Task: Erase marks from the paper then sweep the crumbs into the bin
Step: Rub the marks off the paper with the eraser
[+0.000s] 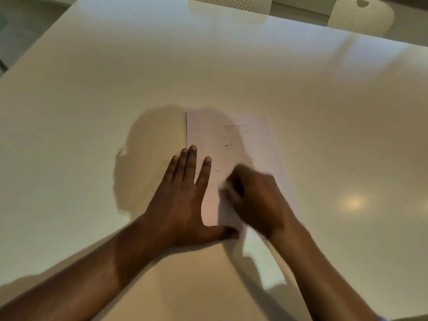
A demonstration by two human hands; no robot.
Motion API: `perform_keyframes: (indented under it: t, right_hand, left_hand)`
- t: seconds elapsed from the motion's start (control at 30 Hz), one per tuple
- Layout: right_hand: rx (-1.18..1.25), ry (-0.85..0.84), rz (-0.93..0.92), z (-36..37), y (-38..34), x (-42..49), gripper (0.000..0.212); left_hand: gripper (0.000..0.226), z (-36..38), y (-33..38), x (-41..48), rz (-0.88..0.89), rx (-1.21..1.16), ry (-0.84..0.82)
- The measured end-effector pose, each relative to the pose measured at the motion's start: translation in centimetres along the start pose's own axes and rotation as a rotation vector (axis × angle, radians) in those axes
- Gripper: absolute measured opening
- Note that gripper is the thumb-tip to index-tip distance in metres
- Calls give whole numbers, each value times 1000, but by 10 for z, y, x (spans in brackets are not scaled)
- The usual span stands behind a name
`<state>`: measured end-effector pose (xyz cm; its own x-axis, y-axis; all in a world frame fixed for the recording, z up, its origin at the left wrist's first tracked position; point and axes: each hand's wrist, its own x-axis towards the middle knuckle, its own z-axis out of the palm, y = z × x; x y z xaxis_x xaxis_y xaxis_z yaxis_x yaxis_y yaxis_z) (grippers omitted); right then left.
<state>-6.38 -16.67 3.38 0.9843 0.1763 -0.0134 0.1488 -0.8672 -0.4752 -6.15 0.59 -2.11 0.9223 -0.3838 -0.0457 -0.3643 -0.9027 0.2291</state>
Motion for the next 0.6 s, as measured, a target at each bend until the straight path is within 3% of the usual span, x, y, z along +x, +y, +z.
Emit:
perform_keyframes:
  t: [0.07, 0.13, 0.27, 0.43, 0.53, 0.6]
  right_hand:
    - [27, -26, 33, -2, 2, -46, 25]
    - [51, 15, 55, 3, 3, -55, 21]
    - [10, 104, 88, 12, 2, 5, 10]
    - [19, 111, 143, 4, -3, 69, 16]
    - [3, 26, 73, -2, 4, 17, 8]
    - [-22, -20, 75, -1, 4, -32, 22]
  left_hand:
    - [145, 2, -1, 0, 0, 7, 7]
    - [143, 3, -1, 0, 1, 5, 15]
    - [147, 1, 0, 0, 7, -21, 13]
    - [148, 0, 0, -1, -3, -9, -4]
    - [150, 0, 1, -1, -9, -2, -3]
    - [149, 1, 1, 0, -12, -3, 4]
